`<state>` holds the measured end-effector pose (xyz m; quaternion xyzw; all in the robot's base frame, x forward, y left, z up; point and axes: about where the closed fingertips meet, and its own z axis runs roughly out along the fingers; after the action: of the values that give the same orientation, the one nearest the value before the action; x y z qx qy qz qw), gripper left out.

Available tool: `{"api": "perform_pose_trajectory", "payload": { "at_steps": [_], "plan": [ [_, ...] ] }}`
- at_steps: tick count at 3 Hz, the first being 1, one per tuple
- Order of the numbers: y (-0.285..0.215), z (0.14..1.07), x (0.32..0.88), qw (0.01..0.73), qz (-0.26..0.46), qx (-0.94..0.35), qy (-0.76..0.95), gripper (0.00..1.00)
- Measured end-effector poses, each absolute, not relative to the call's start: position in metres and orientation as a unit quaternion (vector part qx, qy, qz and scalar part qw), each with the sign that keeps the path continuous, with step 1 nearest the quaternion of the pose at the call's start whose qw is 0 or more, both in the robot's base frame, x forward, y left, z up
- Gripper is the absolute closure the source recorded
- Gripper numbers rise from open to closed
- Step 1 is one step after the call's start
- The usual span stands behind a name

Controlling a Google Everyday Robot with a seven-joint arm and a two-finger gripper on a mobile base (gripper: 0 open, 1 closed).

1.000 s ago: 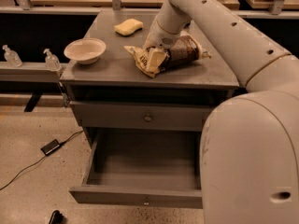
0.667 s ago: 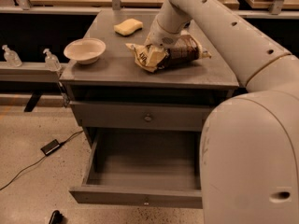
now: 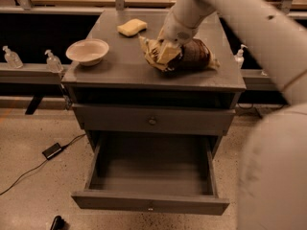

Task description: Place brown chip bag into middle drawer

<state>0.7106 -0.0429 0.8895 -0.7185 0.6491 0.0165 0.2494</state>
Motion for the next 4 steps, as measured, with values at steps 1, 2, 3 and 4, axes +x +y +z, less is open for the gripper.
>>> {"api": "perform_pose_trajectory", "payload": {
  "at_steps": [1, 2, 3, 4],
  "plan": [
    [-0.09, 0.964, 0.637, 0.297, 0.003, -0.693, 0.656, 1.0],
    [-0.133, 1.051, 0.562, 0.35, -0.016, -0.672, 0.652, 1.0],
    [-0.133, 1.051, 0.562, 0.35, -0.015, -0.672, 0.653, 1.0],
    [-0.114, 1.029, 0.563, 0.376, 0.04, -0.678, 0.63, 1.0]
  ]
}}
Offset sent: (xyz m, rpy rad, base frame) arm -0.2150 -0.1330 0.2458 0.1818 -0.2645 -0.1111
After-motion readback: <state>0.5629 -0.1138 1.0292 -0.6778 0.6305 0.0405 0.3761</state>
